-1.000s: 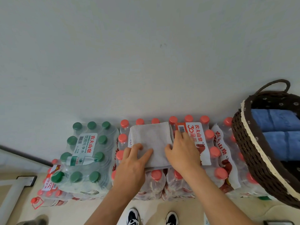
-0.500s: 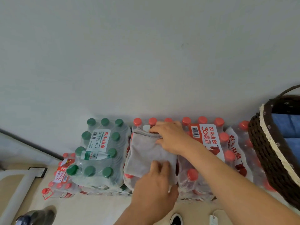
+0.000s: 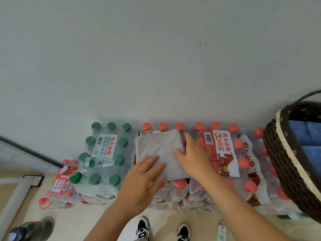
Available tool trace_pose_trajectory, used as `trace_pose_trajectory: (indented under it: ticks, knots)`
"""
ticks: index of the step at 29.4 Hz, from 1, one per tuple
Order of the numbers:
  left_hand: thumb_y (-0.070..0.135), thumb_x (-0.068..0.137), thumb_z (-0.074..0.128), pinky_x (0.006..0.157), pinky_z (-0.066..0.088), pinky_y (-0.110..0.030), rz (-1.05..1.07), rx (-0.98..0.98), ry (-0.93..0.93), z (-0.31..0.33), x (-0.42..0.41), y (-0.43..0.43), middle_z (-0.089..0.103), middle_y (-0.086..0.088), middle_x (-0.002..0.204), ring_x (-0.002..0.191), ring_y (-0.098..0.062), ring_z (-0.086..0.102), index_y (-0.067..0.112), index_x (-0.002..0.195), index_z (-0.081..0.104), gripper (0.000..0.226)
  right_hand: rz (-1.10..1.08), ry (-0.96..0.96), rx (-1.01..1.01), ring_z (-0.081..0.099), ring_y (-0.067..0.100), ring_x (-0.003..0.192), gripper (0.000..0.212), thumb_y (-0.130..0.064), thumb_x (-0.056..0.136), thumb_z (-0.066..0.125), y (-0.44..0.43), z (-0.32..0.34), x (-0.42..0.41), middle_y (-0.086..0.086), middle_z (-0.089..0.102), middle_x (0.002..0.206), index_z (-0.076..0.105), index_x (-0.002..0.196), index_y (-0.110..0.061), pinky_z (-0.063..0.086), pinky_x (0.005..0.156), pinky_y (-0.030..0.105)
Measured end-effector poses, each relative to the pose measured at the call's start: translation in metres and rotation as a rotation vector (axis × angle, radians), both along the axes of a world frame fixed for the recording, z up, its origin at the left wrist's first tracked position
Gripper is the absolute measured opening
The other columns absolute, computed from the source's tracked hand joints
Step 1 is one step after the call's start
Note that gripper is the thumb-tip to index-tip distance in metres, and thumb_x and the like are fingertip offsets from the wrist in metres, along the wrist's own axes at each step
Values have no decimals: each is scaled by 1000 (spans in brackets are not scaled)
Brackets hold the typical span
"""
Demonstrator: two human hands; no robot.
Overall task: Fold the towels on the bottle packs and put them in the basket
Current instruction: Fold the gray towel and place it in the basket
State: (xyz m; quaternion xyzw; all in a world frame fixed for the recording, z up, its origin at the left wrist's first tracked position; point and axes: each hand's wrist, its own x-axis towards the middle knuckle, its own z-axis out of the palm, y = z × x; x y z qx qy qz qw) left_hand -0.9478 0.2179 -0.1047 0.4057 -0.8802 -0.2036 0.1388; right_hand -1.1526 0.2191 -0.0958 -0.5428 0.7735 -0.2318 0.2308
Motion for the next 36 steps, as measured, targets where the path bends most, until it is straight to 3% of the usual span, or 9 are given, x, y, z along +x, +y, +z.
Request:
trace_pose_trajectory:
  ticks: [4, 9, 12, 15, 17, 21, 24, 31, 36]
  knots:
    - [30, 83, 56, 94, 46, -43, 265, -41, 45, 3, -4, -23, 56, -7, 128, 111, -29, 50, 23, 115, 65, 35, -10, -35, -9, 60, 30, 102, 32, -29, 94, 50, 11, 0, 4, 10, 60, 116, 45, 120, -12, 50, 81, 44]
    - [22, 81, 53, 90, 50, -46, 168, -116, -43, -3, -8, -27, 57, -11, 128, 112, -35, 51, 22, 117, 62, 37, 27, 113, -25, 59, 28, 106, 54, -31, 94, 53, 15, 0, 10, 8, 57, 123, 28, 140, -19, 51, 82, 41]
    - [11, 75, 68, 85, 49, -44, 254, -126, 8, -2, -10, -25, 59, -7, 120, 108, -31, 50, 24, 107, 66, 35, 21, 251, -115, 54, 27, 98, 52, -25, 85, 67, 17, 1, 12, 8, 52, 113, 39, 129, -19, 52, 76, 38]
    - [15, 76, 61, 71, 46, -38, 45, -294, -57, 5, -7, -10, 58, -3, 104, 92, -25, 51, 22, 94, 65, 20, 168, 513, -306, 51, 26, 89, 34, -16, 75, 72, 24, 6, 17, 6, 53, 103, 55, 104, -19, 46, 69, 38]
    - [21, 82, 58, 72, 48, -35, -99, -267, -57, 11, -4, -1, 56, 2, 102, 88, -21, 51, 22, 95, 65, 14, 377, 587, -383, 55, 25, 95, 21, -28, 80, 65, 36, 7, 19, 4, 57, 106, 59, 99, -20, 42, 78, 38]
    - [22, 78, 65, 92, 44, -26, -88, -203, -96, 13, 8, 6, 55, 0, 119, 106, -20, 51, 20, 118, 59, 41, 620, 625, -268, 53, 24, 118, 43, -34, 81, 59, 60, 0, 13, 8, 57, 128, 55, 121, -16, 48, 92, 40]
    - [6, 62, 57, 81, 53, -27, -23, -201, -166, 13, 4, 7, 58, -1, 116, 102, -21, 58, 18, 119, 60, 58, 618, 634, -206, 55, 23, 118, 47, -22, 79, 54, 62, -2, 12, 8, 57, 131, 54, 125, -14, 50, 85, 37]
    - [6, 59, 69, 62, 55, -31, 83, -199, -178, 11, -12, 4, 62, 0, 93, 83, -22, 59, 16, 103, 67, 45, 466, 631, -239, 57, 20, 88, 34, -27, 74, 69, 48, 0, 28, -4, 61, 97, 62, 107, -19, 33, 86, 41]
    - [24, 65, 53, 61, 50, -33, -34, -136, -136, 22, -2, 7, 55, 5, 81, 74, -17, 51, 21, 83, 68, 23, 642, 589, -312, 58, 21, 89, 9, -25, 70, 59, 49, 8, 19, -2, 60, 81, 62, 75, -18, 43, 81, 36]
